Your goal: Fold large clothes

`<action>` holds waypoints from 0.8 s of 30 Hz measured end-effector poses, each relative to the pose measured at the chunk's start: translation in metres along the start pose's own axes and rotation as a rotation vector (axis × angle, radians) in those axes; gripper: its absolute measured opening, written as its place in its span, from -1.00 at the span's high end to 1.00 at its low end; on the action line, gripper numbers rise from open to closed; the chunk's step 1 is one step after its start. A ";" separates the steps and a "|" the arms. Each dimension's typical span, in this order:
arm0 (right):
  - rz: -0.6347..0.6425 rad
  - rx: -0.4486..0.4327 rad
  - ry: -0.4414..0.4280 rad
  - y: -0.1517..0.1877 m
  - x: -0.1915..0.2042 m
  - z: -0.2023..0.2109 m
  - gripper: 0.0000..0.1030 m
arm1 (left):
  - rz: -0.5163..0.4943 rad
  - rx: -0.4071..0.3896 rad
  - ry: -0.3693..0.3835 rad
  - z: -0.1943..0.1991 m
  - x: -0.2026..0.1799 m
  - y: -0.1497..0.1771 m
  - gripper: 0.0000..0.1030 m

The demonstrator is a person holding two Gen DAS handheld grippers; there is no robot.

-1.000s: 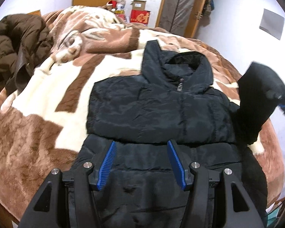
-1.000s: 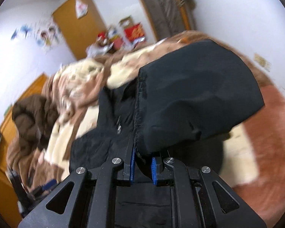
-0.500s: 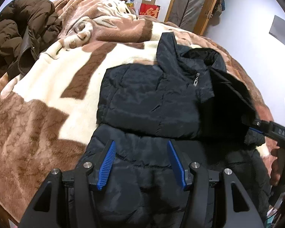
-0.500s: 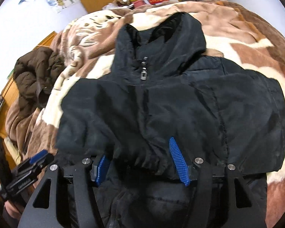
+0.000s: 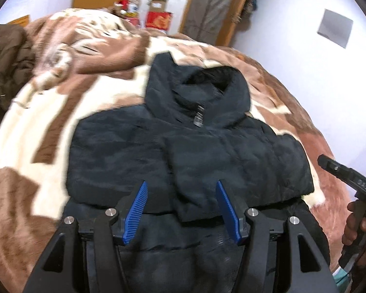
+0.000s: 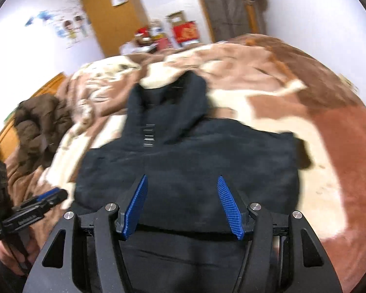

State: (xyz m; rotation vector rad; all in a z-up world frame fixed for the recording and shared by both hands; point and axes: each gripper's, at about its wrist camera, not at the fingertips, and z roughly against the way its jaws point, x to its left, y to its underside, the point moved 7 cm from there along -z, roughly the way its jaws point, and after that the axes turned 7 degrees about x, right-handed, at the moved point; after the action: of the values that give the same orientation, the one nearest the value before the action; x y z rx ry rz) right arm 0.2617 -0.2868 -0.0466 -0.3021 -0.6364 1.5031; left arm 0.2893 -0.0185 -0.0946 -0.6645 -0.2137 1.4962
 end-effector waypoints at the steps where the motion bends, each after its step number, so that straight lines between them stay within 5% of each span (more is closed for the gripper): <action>1: -0.026 0.015 0.027 0.003 -0.015 -0.004 -0.15 | -0.017 0.015 0.020 -0.011 -0.009 0.001 -0.17; 4: -0.085 0.050 0.090 0.009 -0.053 -0.021 0.27 | -0.048 0.057 -0.003 -0.044 -0.020 0.003 -0.17; 14: -0.068 0.139 0.112 0.008 -0.072 -0.085 0.27 | -0.063 0.081 -0.135 -0.102 -0.003 -0.028 -0.17; 19: -0.076 0.091 0.083 -0.001 -0.073 -0.056 0.27 | -0.012 0.053 -0.064 -0.072 -0.006 -0.035 -0.16; 24: -0.073 0.044 0.108 -0.037 -0.079 -0.054 0.27 | -0.033 -0.001 -0.132 -0.077 -0.005 -0.062 -0.16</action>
State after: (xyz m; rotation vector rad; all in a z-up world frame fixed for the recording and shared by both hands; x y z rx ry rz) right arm 0.3268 -0.3561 -0.0856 -0.3208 -0.5222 1.4185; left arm 0.3816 -0.0408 -0.1230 -0.5608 -0.3246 1.5094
